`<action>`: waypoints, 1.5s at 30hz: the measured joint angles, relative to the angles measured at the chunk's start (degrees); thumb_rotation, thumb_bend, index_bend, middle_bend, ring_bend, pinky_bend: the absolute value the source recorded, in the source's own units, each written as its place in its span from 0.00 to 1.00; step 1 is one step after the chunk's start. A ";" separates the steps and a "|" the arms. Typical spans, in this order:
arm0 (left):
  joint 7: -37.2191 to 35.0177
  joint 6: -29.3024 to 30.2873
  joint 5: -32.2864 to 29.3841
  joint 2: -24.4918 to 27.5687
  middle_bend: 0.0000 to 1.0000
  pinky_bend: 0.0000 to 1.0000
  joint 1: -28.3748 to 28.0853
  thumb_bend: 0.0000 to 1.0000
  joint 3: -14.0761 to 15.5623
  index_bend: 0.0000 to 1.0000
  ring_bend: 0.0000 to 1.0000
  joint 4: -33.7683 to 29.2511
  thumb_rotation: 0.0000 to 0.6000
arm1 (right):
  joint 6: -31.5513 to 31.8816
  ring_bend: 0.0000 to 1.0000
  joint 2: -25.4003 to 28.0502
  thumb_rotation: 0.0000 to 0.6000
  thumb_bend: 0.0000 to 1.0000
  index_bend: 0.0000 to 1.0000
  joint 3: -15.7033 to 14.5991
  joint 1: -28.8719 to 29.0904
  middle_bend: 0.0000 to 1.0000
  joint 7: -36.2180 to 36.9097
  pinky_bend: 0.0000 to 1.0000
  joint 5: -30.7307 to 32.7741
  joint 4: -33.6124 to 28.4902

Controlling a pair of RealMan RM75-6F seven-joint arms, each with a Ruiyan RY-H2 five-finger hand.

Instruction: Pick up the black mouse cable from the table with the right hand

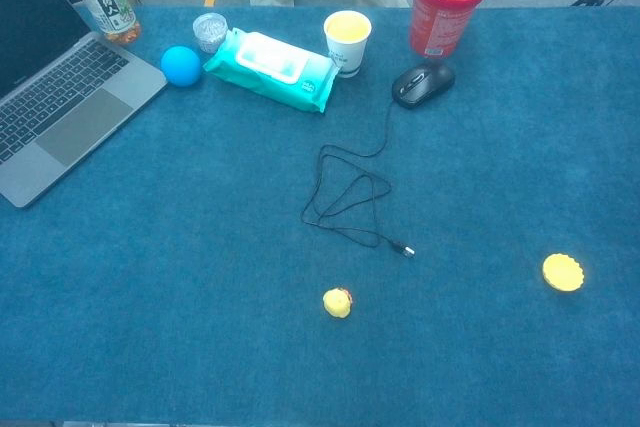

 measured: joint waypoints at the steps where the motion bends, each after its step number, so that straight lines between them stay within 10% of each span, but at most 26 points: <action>1: 0.10 -0.11 0.03 -0.09 0.19 0.09 -0.05 0.15 0.04 0.25 0.16 -0.03 1.00 | -0.48 0.00 -0.26 1.00 0.17 0.40 -0.01 0.10 0.20 -0.15 0.03 -0.09 -0.40; 23: -1.61 0.53 0.15 -0.27 0.19 0.09 0.49 0.15 0.37 0.25 0.16 1.27 1.00 | -14.22 0.02 -18.18 1.00 0.03 0.50 1.32 5.96 0.28 -21.24 0.05 3.84 -6.78; 30: -3.02 0.49 -0.03 -0.46 0.19 0.09 0.74 0.15 0.50 0.25 0.16 2.54 1.00 | -18.39 0.02 -25.58 1.00 0.22 0.50 2.06 8.49 0.28 -30.11 0.05 8.87 -3.59; 45: -4.69 0.52 -0.33 -0.81 0.19 0.09 1.22 0.15 0.65 0.25 0.16 4.62 1.00 | -22.88 0.02 -34.82 1.00 0.26 0.50 1.86 13.38 0.28 -41.53 0.05 17.00 5.69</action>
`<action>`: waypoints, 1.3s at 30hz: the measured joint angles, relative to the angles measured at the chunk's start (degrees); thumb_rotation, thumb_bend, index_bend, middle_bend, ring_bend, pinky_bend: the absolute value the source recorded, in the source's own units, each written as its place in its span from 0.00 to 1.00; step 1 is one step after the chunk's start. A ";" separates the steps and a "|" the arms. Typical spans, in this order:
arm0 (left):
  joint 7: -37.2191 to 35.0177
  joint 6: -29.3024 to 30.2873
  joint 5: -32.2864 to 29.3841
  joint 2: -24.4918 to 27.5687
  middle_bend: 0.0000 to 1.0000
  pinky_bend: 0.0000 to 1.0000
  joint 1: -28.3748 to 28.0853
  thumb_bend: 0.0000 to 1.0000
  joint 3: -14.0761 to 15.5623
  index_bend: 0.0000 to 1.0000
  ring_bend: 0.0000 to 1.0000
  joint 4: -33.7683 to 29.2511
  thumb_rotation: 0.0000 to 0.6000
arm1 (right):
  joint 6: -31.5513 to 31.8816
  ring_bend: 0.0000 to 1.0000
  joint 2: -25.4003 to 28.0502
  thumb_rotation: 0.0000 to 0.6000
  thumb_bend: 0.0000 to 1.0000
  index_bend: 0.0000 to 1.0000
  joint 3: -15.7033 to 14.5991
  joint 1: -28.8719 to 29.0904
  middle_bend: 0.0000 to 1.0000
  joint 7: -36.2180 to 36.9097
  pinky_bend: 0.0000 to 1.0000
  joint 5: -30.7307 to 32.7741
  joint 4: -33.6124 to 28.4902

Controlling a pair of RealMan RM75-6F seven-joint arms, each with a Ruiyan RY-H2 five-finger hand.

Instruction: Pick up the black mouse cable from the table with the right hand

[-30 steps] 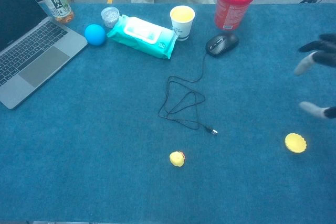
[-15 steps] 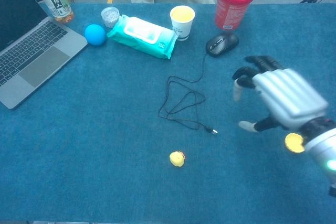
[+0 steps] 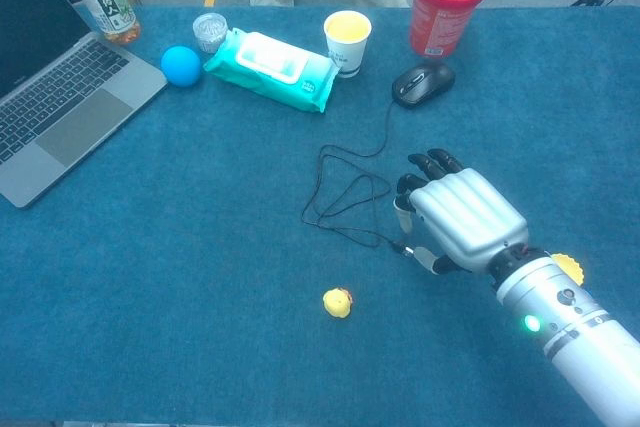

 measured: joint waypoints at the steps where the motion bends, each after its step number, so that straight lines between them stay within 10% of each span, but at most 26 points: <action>1: 0.03 -0.18 -0.01 -0.03 0.19 0.09 -0.09 0.15 -0.04 0.25 0.16 -0.01 1.00 | -0.02 0.02 -0.16 1.00 0.26 0.50 -0.01 0.21 0.28 -0.45 0.05 0.51 0.31; 39: -1.78 -1.29 0.05 -1.22 0.19 0.09 -0.72 0.15 -0.14 0.25 0.16 2.64 1.00 | 4.20 0.02 -8.17 1.00 0.20 0.51 -0.04 5.61 0.28 -9.27 0.05 11.97 3.98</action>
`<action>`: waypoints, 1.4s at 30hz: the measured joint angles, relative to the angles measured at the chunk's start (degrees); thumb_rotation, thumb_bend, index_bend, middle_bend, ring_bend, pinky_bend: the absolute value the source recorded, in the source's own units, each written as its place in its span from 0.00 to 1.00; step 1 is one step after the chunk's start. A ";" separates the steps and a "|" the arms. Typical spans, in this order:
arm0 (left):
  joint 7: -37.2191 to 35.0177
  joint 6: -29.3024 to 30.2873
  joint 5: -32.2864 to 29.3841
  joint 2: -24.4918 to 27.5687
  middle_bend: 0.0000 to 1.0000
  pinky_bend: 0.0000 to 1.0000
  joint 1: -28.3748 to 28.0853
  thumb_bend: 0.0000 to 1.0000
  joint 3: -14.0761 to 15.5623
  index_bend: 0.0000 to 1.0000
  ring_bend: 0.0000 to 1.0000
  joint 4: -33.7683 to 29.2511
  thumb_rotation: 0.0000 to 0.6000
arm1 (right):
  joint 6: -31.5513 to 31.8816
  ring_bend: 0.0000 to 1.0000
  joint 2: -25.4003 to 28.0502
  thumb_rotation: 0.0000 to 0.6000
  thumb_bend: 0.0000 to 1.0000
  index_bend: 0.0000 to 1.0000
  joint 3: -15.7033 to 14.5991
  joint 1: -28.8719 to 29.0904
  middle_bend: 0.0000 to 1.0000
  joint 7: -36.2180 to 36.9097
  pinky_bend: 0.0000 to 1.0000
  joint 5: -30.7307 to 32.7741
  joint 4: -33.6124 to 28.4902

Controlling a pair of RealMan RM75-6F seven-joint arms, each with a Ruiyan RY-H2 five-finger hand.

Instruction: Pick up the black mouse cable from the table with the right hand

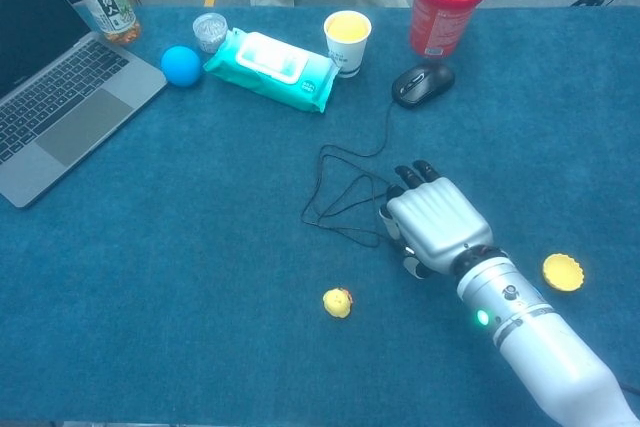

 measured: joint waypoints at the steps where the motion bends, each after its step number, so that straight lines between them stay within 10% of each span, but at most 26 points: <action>1: -0.05 -0.01 -0.01 -0.02 0.19 0.09 0.00 0.15 0.00 0.25 0.16 0.07 1.00 | 0.06 0.02 -0.30 1.00 0.21 0.51 0.09 0.22 0.28 -0.07 0.05 0.34 0.11; 42: 0.03 0.09 -0.18 -0.20 0.19 0.09 0.05 0.15 -0.13 0.25 0.16 0.30 1.00 | 4.81 0.07 5.56 1.00 0.51 0.59 2.49 3.81 0.30 7.32 0.05 -4.21 -10.13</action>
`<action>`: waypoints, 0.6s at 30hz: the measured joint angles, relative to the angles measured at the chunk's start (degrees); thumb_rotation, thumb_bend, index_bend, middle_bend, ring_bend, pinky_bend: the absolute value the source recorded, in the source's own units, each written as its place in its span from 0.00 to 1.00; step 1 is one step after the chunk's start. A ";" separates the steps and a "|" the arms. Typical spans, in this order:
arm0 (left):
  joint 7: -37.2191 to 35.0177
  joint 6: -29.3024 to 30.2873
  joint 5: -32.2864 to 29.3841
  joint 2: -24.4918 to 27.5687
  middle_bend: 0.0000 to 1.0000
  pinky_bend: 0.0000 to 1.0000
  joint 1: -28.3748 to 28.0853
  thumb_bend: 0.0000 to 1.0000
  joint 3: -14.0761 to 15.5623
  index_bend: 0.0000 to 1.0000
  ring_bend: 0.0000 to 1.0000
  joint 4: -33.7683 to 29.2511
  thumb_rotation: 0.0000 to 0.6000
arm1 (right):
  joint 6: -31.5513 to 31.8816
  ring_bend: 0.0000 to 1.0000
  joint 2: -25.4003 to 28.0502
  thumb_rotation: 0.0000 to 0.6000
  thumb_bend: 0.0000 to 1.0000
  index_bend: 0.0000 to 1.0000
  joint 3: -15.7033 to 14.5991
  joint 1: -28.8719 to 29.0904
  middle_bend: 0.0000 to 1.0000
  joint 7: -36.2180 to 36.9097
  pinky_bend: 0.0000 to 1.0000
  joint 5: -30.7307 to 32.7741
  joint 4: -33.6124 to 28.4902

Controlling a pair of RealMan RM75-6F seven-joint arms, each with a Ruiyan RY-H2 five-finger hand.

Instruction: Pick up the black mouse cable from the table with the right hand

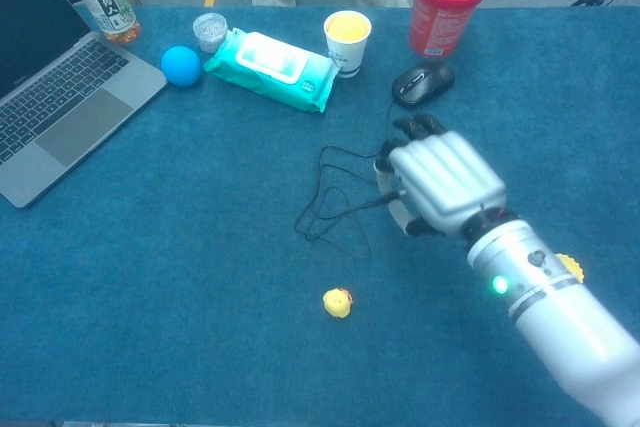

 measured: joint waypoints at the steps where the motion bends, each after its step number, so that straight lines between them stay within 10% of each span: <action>1: 0.14 0.05 0.03 0.10 0.19 0.09 0.02 0.15 0.02 0.25 0.16 -0.20 1.00 | 0.11 0.07 0.73 1.00 0.51 0.59 0.96 0.39 0.30 0.32 0.05 -0.57 -1.38; 18: 1.87 1.00 -0.43 1.61 0.19 0.09 0.71 0.15 -0.11 0.25 0.16 -2.59 1.00 | -0.80 0.08 4.07 1.00 0.51 0.61 14.11 7.73 0.30 8.06 0.07 0.07 -9.24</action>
